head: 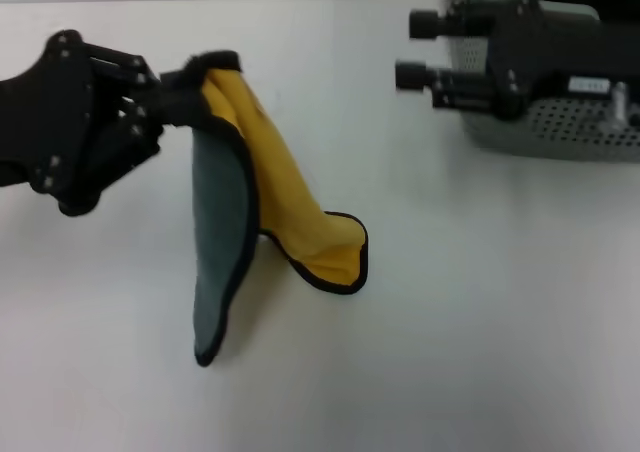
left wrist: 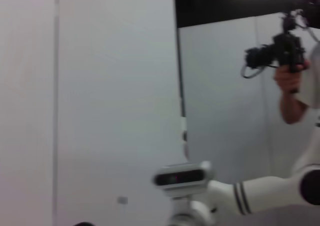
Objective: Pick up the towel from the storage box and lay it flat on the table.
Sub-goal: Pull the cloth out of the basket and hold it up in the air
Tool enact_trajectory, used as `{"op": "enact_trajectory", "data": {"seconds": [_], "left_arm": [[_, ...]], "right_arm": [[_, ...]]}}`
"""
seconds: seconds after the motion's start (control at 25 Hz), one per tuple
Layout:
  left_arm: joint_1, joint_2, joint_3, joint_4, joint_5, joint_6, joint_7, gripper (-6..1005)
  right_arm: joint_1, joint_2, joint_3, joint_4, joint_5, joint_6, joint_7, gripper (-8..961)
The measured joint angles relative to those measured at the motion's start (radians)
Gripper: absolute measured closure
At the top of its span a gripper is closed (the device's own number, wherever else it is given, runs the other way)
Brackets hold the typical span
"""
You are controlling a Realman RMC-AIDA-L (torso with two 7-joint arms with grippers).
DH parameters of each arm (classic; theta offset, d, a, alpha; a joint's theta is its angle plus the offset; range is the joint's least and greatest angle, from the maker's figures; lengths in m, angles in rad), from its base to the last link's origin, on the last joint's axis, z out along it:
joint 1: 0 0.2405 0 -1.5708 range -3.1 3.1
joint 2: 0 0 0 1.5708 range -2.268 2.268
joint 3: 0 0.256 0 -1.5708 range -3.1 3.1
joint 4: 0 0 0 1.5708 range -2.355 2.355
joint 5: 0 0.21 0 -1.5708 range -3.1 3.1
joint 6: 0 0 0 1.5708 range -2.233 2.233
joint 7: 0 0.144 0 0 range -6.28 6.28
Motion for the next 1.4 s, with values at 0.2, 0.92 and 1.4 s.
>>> {"op": "enact_trajectory", "data": {"seconds": [0.2, 0.92, 1.4], "left_arm": [[-0.005, 0.017, 0.114, 0.027, -0.081, 0.000, -0.002, 975], [-0.073, 0.023, 0.193, -0.028, -0.108, -0.007, 0.000, 975], [-0.086, 0.007, 0.160, -0.043, -0.096, -0.005, -0.011, 974]], "right_arm": [[0.104, -0.003, -0.020, 0.098, -0.005, 0.080, -0.087, 329], [0.204, 0.003, -0.081, 0.163, -0.026, 0.079, -0.171, 957], [0.117, 0.004, -0.099, 0.206, 0.065, 0.040, -0.193, 951]]}}
